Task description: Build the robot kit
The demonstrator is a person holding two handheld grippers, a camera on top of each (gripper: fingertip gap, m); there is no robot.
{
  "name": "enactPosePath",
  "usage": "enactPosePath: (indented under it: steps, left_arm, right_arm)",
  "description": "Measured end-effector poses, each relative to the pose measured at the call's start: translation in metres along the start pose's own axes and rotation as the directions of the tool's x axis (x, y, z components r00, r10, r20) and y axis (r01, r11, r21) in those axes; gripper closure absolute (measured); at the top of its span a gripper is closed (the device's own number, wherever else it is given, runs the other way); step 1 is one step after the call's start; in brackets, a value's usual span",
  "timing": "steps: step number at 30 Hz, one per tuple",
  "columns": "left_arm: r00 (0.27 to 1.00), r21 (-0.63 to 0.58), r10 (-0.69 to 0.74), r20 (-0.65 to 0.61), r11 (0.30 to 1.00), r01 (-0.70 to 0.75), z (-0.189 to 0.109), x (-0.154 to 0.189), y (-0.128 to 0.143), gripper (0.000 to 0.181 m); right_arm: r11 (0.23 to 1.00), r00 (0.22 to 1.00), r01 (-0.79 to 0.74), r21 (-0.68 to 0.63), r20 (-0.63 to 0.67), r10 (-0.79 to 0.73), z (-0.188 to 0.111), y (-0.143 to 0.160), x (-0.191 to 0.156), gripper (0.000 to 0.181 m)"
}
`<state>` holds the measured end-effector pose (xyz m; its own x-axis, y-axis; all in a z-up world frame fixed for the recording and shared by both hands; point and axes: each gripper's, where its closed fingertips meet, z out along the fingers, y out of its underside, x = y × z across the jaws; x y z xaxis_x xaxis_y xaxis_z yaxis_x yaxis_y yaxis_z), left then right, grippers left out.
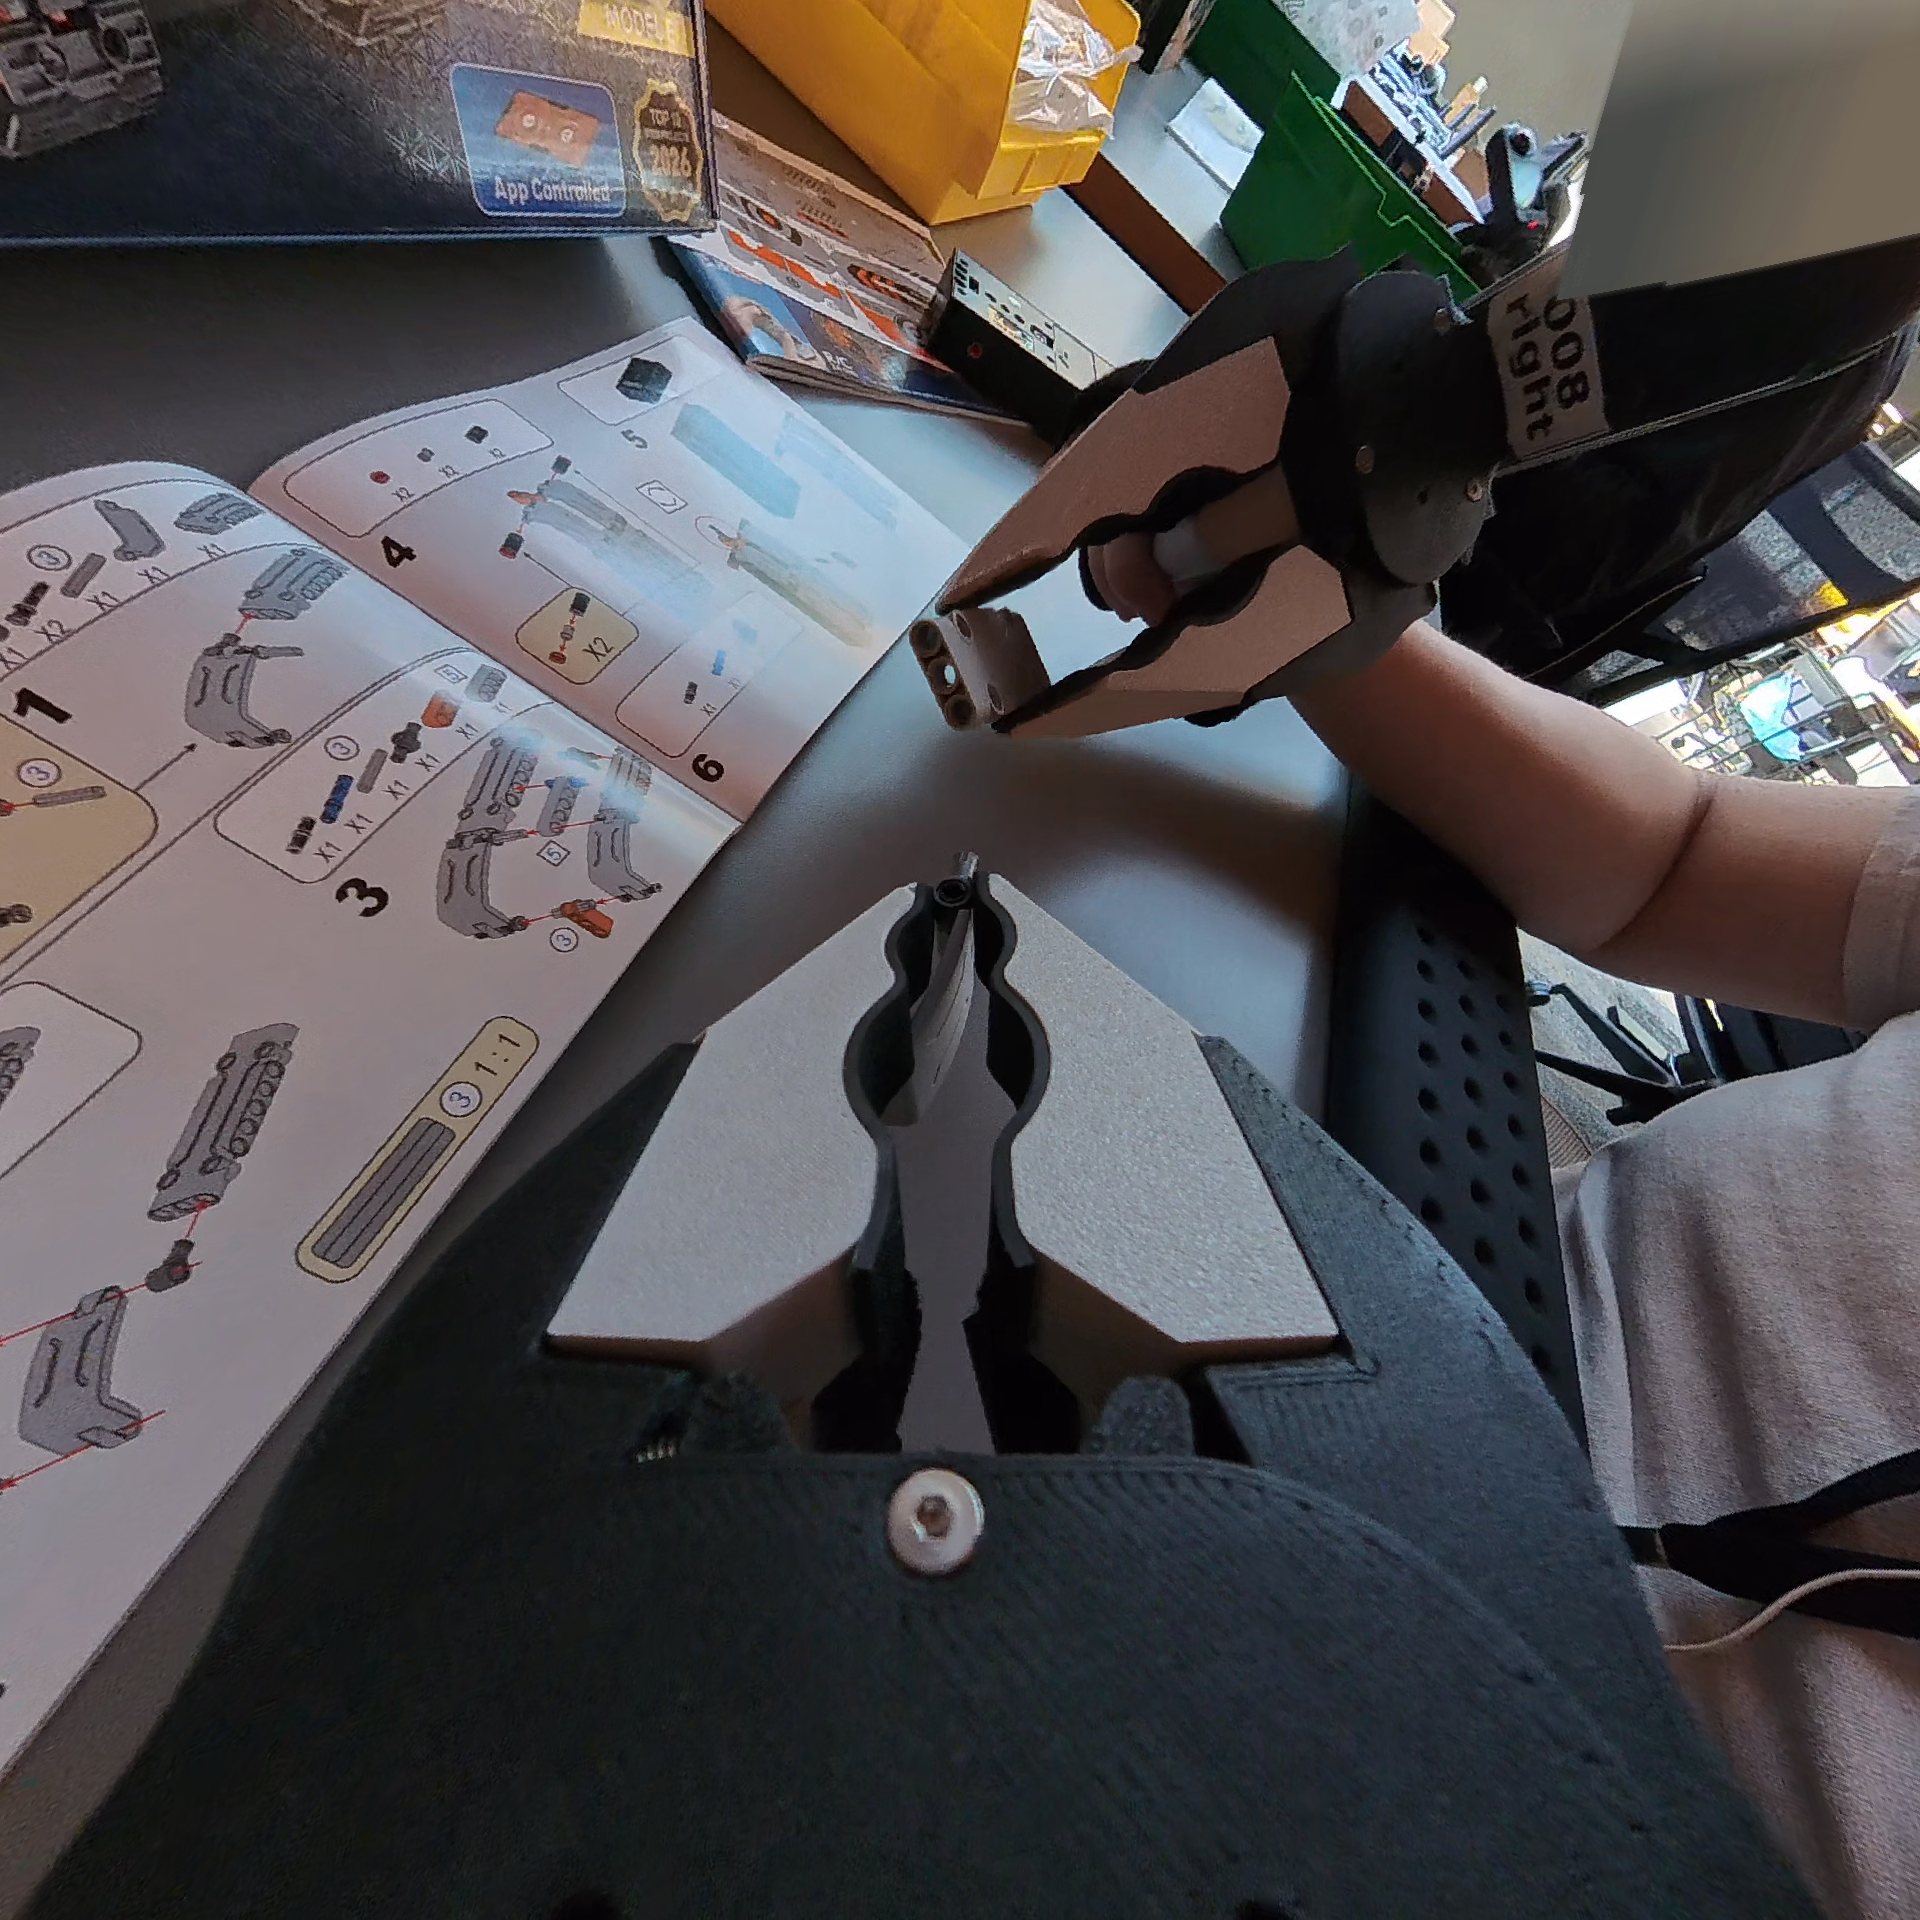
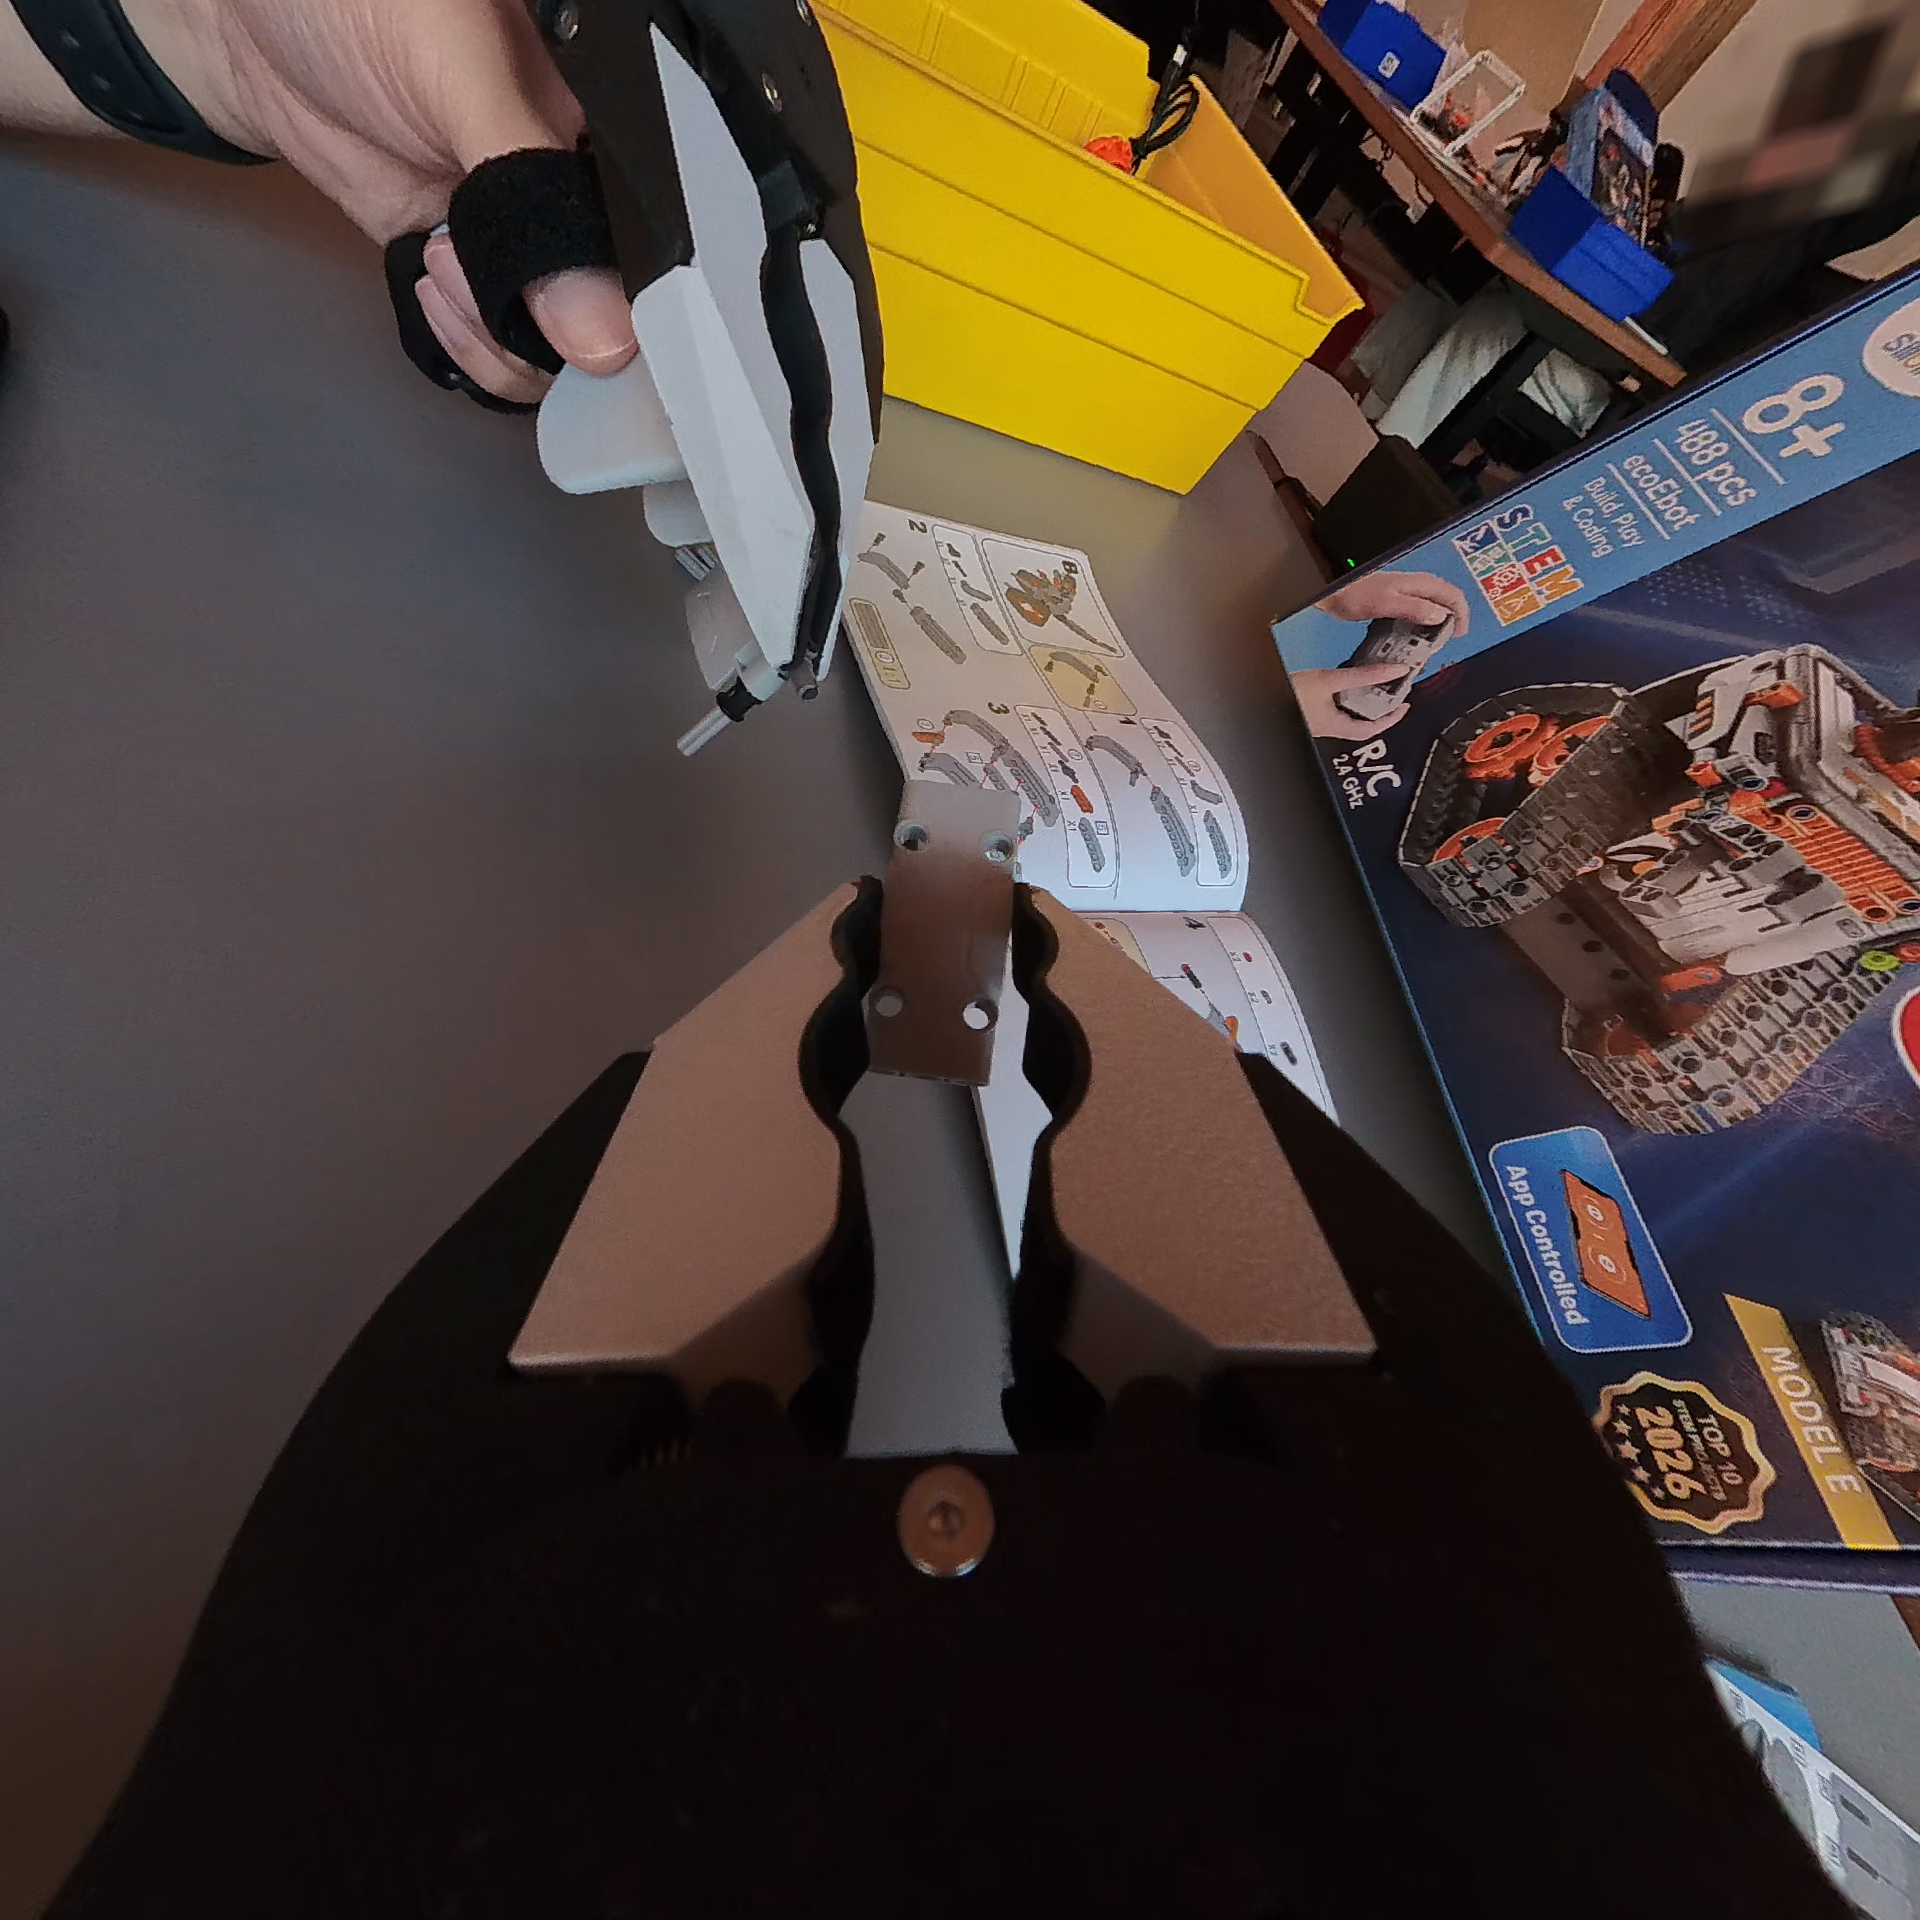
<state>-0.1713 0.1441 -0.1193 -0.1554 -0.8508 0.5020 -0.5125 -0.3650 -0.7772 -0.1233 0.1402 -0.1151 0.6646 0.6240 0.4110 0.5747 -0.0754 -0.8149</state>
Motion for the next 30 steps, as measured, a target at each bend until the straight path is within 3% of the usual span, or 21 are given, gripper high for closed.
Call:
enactPosePath:
  steps: [9, 13, 19, 30]
  left_arm:
    - [0.999, -0.012, -0.025, -0.028, 1.000, 0.024, 0.001, 0.002, 0.001, 0.176]
    - [0.998, -0.038, -0.042, -0.043, 0.998, 0.040, 0.001, 0.003, 0.006, 0.176]
    - [0.997, -0.102, -0.042, -0.065, 0.994, 0.035, 0.005, 0.006, 0.016, 0.176]
    - [0.997, -0.110, -0.022, -0.069, 0.994, 0.014, 0.005, 0.007, 0.017, 0.176]
  right_arm:
    - [0.998, 0.997, -0.054, 0.010, 0.063, 0.053, 0.001, -0.002, -0.008, 0.158]
    - [0.999, 0.992, 0.022, -0.023, 0.124, -0.019, 0.003, 0.001, -0.032, 0.158]
    - [0.983, 0.978, 0.179, -0.049, 0.117, -0.172, 0.010, -0.004, -0.051, 0.158]
    - [0.977, 0.973, 0.212, -0.029, 0.100, -0.208, 0.014, -0.005, -0.052, 0.158]
